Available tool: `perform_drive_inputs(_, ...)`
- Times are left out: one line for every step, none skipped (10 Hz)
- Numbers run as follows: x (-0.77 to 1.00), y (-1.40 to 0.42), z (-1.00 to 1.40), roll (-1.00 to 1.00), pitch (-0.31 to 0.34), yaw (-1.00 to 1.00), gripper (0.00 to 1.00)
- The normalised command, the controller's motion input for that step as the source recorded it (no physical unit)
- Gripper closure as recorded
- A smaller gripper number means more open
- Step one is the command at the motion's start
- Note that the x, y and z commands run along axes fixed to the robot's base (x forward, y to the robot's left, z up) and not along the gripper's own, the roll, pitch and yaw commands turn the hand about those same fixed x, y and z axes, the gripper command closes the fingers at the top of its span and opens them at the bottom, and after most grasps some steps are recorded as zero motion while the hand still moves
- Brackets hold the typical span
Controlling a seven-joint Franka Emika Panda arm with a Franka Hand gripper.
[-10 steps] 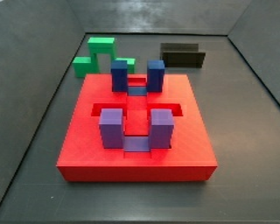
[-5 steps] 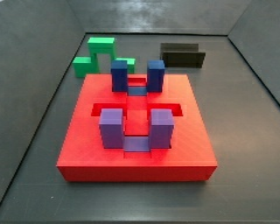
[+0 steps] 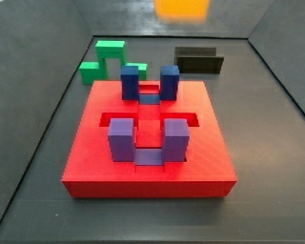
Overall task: Pick up the yellow object. Move up. Move to above the board. Insert the yellow object.
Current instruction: Insert the yellow object.
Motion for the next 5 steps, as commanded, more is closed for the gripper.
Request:
perform_drive_inputs(0.04,-0.11,-0.78,0.0,0.087,-0.12,1.0)
perform_drive_inputs(0.0,-0.02,-0.73,-0.04,0.076,-0.15,1.0)
perform_drive_inputs(-0.01,0.0,-0.67,-0.16,0.081,-0.16,1.0)
perform_drive_inputs(0.0,0.0,-0.6,-0.21,0.057,-0.17,1.0)
perform_drive_inputs(0.0,0.0,-0.45,-0.17,0.03,-0.11,1.0)
